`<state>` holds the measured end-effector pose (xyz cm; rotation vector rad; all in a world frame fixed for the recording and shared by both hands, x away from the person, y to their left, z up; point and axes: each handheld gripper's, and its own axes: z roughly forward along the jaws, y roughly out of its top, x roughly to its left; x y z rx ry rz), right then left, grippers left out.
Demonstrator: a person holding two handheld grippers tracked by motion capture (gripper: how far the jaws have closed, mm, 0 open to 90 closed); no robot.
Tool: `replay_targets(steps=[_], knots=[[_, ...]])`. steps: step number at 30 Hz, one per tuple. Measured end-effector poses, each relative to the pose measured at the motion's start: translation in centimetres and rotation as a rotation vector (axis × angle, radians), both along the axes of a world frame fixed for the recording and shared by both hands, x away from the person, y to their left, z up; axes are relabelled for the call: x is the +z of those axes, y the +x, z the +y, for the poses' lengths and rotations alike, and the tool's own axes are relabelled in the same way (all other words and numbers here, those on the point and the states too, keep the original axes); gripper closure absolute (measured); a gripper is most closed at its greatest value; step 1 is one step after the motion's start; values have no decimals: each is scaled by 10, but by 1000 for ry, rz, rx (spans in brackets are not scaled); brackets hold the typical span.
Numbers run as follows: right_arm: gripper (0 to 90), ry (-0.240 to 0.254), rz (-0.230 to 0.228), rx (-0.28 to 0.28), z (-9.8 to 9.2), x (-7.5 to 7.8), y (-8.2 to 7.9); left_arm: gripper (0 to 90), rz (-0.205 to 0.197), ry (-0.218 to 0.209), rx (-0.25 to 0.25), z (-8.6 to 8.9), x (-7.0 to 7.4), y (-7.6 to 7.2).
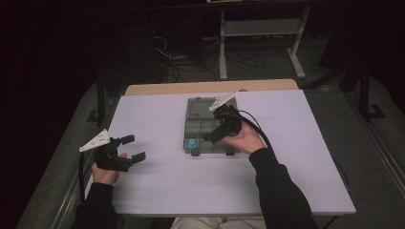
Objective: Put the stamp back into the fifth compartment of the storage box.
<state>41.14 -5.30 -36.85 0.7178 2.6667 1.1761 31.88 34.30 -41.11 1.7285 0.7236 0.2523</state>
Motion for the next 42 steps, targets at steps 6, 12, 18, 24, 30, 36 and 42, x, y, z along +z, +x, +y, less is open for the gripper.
replay_targets(steps=[6, 12, 18, 24, 30, 36, 42], knots=[[0, 11, -2, -13, -12, 3, -7, 0, 1, 2, 1, 0, 0, 0], [0, 18, -2, -22, -25, 3, -12, 0, 5, 3, 2, 0, 0, -1], [0, 39, -2, -36, -40, 0, -17, 0, 7, 8, 3, -1, 0, -1], [12, 66, 0, -45, -55, -3, -23, 0, 6, 7, 2, 0, 0, -1], [0, 80, -8, -72, -68, -3, -29, 0, 7, 11, 3, -1, 0, -1], [0, 98, -25, -97, -84, -3, -35, 0, 5, 13, 4, -1, 0, -1], [0, 106, -28, -119, -96, -6, -43, 0, 4, 13, 2, -1, 1, -2]])
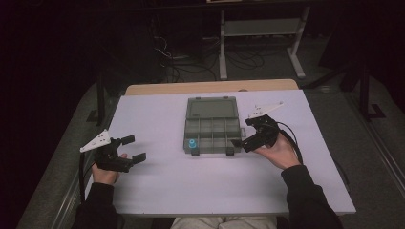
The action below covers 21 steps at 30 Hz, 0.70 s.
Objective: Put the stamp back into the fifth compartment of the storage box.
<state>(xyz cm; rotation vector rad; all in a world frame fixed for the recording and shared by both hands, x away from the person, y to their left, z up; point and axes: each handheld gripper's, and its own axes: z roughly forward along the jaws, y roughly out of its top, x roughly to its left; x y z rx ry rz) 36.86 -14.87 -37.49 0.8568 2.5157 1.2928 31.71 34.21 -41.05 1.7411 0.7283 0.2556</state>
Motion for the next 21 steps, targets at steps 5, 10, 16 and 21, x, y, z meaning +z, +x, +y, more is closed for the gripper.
replay_targets(steps=[5, 10, 16, 21], knots=[[0, 14, -14, -16, -9, -3, -5, 0, -1, 1, -3, 0, 0, 0], [0, 34, -26, -40, -23, -5, -12, 0, 1, -2, -2, 0, 0, 0], [0, 58, -28, -69, -37, -10, -19, 0, 0, 2, -4, 0, 0, 0], [0, 66, -28, -84, -46, -13, -23, 0, 1, 4, -3, 0, 0, 0]])
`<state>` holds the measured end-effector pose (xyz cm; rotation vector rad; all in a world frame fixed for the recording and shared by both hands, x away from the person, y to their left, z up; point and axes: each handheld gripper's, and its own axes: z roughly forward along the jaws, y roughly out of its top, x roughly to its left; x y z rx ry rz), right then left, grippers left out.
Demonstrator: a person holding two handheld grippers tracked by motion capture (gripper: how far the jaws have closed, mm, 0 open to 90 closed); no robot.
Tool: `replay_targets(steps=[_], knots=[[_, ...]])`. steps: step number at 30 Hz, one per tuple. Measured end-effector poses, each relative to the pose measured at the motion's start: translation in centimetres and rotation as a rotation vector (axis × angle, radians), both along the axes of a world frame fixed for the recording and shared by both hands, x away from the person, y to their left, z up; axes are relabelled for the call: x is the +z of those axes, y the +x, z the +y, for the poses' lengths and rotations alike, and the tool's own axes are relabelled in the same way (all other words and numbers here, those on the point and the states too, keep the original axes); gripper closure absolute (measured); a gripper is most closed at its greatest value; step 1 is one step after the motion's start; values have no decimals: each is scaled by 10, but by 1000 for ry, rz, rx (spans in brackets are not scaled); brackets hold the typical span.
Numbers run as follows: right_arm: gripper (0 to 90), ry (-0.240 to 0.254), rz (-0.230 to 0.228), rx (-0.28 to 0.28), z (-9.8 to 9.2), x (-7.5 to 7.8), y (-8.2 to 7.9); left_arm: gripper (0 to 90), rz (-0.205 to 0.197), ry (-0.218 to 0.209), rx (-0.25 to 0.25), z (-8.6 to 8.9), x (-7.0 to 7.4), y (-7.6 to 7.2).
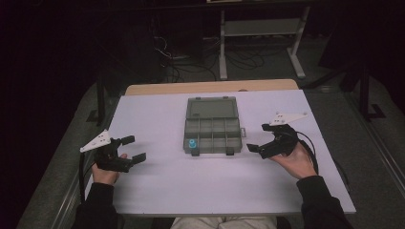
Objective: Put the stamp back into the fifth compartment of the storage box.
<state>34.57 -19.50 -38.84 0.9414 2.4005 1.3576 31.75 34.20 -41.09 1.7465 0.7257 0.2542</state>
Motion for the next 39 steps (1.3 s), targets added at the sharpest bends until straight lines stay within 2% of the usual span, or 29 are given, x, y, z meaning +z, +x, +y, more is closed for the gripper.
replay_targets(steps=[23, 31, 39], knots=[[0, 61, -7, -78, -39, -19, -20, 0, 0, 2, -2, 0, 0, 0], [0, 99, -30, -107, -55, -22, -29, 0, 0, 0, -1, 0, 0, 0], [0, 116, -41, -136, -66, -27, -38, 0, -1, 0, -1, 0, 0, 0]])
